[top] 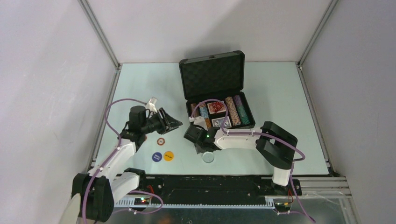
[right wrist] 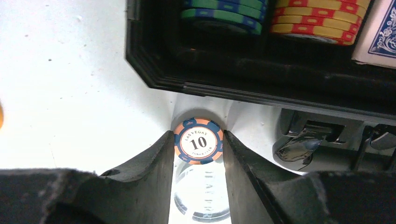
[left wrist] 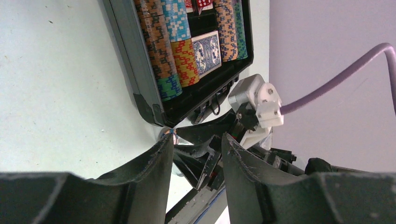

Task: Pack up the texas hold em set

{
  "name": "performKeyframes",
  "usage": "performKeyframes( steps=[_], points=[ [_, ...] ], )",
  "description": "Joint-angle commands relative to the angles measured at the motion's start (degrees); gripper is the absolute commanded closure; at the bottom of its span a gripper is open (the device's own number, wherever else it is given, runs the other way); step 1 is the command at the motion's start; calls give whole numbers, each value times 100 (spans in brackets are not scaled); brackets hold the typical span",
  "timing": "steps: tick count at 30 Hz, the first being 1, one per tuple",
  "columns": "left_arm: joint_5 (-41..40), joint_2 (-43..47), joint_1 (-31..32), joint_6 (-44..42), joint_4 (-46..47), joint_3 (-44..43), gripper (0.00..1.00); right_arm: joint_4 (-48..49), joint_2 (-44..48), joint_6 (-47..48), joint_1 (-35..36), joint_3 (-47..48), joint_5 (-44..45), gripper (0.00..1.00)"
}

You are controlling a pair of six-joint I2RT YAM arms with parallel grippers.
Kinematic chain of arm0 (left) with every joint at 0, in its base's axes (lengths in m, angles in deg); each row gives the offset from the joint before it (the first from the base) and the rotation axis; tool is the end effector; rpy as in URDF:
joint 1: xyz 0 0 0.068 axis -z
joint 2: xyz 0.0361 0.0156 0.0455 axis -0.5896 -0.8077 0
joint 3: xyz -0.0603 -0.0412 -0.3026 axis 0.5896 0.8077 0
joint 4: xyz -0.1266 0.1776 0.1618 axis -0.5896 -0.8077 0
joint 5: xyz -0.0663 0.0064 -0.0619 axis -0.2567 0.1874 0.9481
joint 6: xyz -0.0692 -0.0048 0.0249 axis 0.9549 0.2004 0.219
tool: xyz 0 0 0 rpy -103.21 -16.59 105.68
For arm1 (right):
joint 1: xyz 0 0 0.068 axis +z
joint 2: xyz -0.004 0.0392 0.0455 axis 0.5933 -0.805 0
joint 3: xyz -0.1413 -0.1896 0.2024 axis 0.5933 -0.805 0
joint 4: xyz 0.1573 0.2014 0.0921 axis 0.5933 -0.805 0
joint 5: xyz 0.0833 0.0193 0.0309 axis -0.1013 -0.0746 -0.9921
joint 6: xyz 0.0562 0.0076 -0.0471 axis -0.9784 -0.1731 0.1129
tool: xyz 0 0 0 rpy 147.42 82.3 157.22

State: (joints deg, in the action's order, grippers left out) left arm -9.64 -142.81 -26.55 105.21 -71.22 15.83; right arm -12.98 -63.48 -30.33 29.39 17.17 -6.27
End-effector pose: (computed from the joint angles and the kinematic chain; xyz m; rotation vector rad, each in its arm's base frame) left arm 0.2044 -0.0720 0.2299 -0.2962 2.2329 -1.2313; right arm 0.1789 0.3465 0.1710 -0.5422 2.5611 0.1427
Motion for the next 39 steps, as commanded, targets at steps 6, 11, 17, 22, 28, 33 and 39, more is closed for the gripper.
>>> performKeyframes(
  steps=[6,11,17,22,28,33,39],
  points=[
    [129,-71,-44,-116,72,-53,53,337,452,416,64,336,102,55],
    [135,-114,-44,-122,67,-55,53,212,619,374,142,348,90,55],
    [260,-395,134,-115,80,-55,52,-132,940,349,244,337,232,54],
    [63,-499,654,-71,203,-44,53,-351,1400,360,248,157,325,54],
    [302,-698,941,167,701,84,54,-393,1904,476,257,-13,369,54],
    [454,-843,1000,486,1173,56,53,-266,2087,798,97,-15,276,53],
    [521,-1241,1006,1034,1940,-165,49,49,2162,1216,-276,-14,-83,53]
  ],
)
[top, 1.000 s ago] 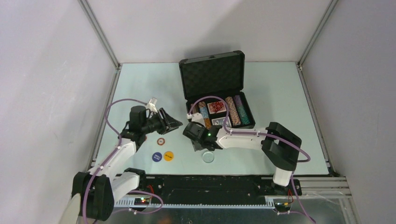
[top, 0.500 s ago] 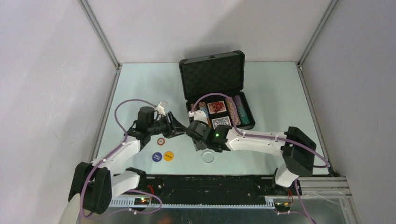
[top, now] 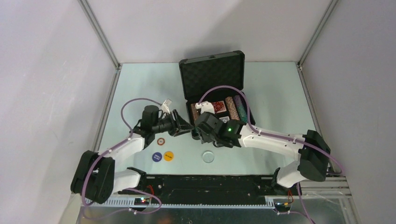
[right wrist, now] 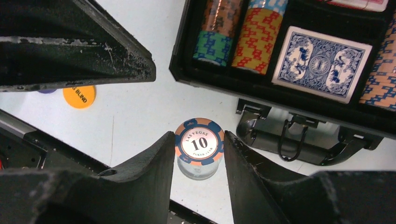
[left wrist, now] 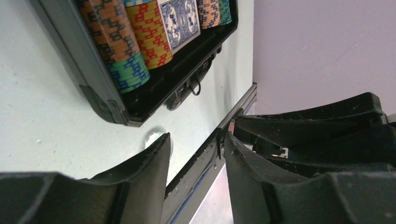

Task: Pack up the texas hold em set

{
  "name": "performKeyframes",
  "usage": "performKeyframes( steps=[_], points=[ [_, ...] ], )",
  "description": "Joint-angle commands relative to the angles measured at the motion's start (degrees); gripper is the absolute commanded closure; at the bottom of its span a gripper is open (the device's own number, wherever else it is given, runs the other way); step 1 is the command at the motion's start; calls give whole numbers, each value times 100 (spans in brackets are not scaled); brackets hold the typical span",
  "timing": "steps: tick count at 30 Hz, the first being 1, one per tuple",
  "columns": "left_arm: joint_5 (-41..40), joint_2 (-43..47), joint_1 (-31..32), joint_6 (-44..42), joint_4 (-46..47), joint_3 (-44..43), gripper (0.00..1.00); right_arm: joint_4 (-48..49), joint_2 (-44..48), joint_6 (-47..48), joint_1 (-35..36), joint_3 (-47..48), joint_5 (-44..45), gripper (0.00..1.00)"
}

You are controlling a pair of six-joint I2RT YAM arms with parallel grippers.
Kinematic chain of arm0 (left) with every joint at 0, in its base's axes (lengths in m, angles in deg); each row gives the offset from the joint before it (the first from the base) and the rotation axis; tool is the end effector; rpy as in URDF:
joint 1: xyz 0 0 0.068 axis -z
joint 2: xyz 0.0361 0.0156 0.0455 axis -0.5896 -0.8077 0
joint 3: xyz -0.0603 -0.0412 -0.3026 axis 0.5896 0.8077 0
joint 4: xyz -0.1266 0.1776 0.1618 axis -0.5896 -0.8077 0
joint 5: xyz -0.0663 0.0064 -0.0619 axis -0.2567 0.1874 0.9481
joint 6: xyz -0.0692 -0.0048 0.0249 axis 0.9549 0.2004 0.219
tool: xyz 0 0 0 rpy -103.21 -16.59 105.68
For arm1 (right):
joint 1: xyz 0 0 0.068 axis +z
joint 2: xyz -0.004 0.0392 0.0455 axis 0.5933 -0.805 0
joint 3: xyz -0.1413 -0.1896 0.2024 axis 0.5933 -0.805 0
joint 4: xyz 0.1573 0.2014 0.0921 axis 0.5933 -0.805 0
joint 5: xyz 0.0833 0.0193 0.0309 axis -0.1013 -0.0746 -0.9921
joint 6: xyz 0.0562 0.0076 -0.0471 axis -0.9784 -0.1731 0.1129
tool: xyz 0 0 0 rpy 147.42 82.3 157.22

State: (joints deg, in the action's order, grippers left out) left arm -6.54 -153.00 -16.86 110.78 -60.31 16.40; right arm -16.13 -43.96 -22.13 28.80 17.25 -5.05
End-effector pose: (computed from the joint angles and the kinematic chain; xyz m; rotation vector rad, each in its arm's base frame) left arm 0.2147 -0.1170 0.2105 -0.1837 2.3237 -1.4213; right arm 0.1642 0.3024 0.2871 -0.5780 2.3232 0.3364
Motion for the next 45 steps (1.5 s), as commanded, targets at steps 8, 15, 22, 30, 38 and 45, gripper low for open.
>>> performKeyframes(
  steps=[8,15,22,30,38,45],
  points=[
    [195,-905,80,646,1157,-602,49,817,17,954,-828,-26,-868,53],
    [126,-1154,78,638,1211,-668,51,924,-331,1036,-1138,-25,-1079,53],
    [-130,-678,-114,687,1206,-320,51,575,-341,768,-782,-267,-1092,45],
    [-9,-439,-309,681,1206,-112,51,593,-673,178,-322,-358,-1223,29],
    [47,-349,-442,646,1199,4,51,672,-1227,165,-260,-360,-1288,28],
    [143,-152,-858,639,1159,219,51,859,-1569,78,-195,-359,-1287,30]
  ],
)
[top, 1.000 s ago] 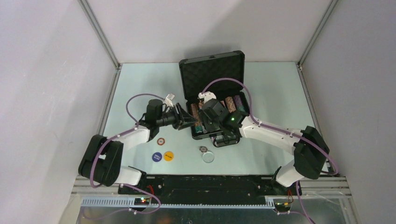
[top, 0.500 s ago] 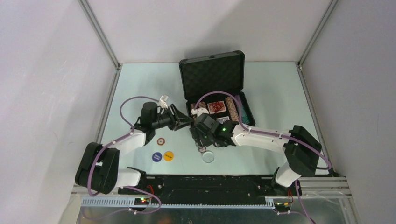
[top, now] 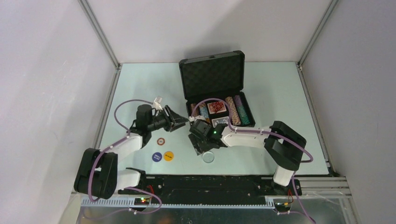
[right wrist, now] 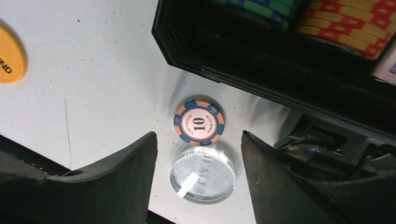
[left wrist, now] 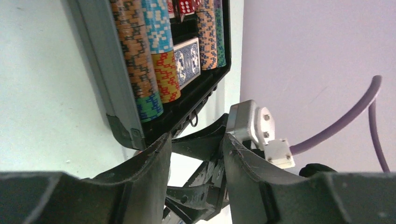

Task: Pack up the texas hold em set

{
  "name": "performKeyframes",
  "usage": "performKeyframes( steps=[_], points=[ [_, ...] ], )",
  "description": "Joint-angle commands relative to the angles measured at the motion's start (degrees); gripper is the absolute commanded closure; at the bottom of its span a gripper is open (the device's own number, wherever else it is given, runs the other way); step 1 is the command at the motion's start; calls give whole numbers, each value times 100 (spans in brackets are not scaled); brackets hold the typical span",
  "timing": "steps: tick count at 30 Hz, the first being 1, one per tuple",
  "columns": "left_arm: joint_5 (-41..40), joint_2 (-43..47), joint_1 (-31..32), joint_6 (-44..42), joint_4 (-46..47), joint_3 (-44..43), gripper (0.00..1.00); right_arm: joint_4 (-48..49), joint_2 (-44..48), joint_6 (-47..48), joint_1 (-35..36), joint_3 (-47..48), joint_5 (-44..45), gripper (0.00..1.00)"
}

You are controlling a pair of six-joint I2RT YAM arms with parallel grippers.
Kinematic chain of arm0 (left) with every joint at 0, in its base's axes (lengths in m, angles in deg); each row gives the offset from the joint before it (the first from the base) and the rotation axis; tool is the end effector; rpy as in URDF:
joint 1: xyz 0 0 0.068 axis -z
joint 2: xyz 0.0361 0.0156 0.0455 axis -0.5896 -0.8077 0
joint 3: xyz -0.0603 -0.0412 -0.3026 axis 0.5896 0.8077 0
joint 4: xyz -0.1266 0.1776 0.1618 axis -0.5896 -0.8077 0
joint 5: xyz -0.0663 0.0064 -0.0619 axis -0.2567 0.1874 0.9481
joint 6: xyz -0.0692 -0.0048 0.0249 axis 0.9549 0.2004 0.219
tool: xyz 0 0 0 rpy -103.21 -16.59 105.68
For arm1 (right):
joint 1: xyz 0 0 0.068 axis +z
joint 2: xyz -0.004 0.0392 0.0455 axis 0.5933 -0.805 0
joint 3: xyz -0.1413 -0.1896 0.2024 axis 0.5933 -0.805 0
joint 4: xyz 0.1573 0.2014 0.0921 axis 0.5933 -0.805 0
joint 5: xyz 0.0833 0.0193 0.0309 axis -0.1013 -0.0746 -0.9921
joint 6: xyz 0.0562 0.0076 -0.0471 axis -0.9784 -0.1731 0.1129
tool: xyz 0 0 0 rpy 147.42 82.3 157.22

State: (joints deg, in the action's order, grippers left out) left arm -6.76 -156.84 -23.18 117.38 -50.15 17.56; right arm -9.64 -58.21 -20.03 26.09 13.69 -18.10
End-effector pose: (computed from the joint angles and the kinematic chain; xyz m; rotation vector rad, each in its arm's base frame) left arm 0.2389 -0.0954 0.2072 -0.3829 2.2070 -1.4348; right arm 0.1822 0.3309 0.1870 -0.7588 2.5598 0.3475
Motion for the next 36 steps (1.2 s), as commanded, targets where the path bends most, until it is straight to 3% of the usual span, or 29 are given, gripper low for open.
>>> performKeyframes(
  steps=[1,23,36],
  points=[
    [176,249,-251,-26,138,114,51,211,-155,-147,97,0,18,30],
    [330,451,-852,-62,41,318,51,-366,-879,-185,355,445,789,39],
    [372,444,-856,-58,33,311,51,-322,-799,-364,296,282,474,41]
  ],
)
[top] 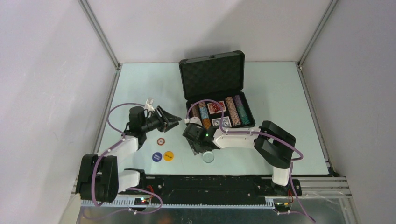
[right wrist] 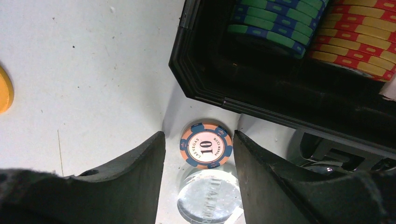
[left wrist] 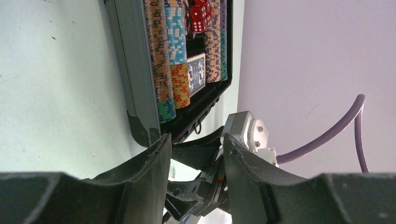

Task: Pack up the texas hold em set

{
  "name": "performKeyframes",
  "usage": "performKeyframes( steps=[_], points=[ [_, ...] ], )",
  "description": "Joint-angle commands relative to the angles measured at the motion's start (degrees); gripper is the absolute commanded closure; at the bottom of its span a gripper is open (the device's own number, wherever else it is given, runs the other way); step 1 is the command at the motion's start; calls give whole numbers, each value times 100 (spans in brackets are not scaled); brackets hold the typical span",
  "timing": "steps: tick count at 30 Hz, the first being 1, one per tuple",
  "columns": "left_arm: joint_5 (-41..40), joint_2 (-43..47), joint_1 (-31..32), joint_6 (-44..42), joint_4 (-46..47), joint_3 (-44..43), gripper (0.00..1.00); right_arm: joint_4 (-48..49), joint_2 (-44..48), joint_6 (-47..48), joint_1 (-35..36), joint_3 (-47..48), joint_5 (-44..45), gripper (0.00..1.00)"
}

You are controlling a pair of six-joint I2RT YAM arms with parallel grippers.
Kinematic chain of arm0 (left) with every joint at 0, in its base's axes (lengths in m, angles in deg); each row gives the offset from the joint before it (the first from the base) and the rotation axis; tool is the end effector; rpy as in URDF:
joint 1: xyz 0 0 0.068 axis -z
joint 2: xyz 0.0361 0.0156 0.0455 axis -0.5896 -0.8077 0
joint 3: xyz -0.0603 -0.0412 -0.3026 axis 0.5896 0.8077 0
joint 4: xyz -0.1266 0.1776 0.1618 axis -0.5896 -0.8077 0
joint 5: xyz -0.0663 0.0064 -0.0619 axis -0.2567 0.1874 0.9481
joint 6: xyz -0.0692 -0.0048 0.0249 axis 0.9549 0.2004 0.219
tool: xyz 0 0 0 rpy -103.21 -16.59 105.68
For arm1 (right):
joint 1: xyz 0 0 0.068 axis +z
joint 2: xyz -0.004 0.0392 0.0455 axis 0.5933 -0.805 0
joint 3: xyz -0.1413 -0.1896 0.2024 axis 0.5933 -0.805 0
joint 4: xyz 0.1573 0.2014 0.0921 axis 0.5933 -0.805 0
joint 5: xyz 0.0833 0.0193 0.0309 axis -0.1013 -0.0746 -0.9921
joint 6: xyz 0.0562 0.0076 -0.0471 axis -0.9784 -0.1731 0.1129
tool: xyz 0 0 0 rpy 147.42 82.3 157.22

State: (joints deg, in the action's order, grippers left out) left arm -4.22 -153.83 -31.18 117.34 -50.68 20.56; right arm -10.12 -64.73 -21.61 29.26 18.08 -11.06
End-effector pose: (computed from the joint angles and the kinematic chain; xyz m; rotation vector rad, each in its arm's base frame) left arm 0.2327 -0.0618 0.2016 -0.5011 2.1539 -1.4031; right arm 0.1800 0.3587 0.1688 -0.7527 2.5276 0.2103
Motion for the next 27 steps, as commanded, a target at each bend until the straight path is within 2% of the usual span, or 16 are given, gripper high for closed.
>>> performKeyframes(
  steps=[1,8,18,27],
  points=[
    [123,136,-56,-54,91,16,51,-271,-139,-219,-33,-190,-238,42],
    [126,109,-55,-49,86,1,51,-223,-8,-258,-137,-393,-284,45],
    [143,112,-53,-44,80,-10,50,-347,136,-199,-148,-416,-64,56],
    [144,121,-53,-36,84,-10,50,212,667,-11,-228,-350,-163,56]
  ],
)
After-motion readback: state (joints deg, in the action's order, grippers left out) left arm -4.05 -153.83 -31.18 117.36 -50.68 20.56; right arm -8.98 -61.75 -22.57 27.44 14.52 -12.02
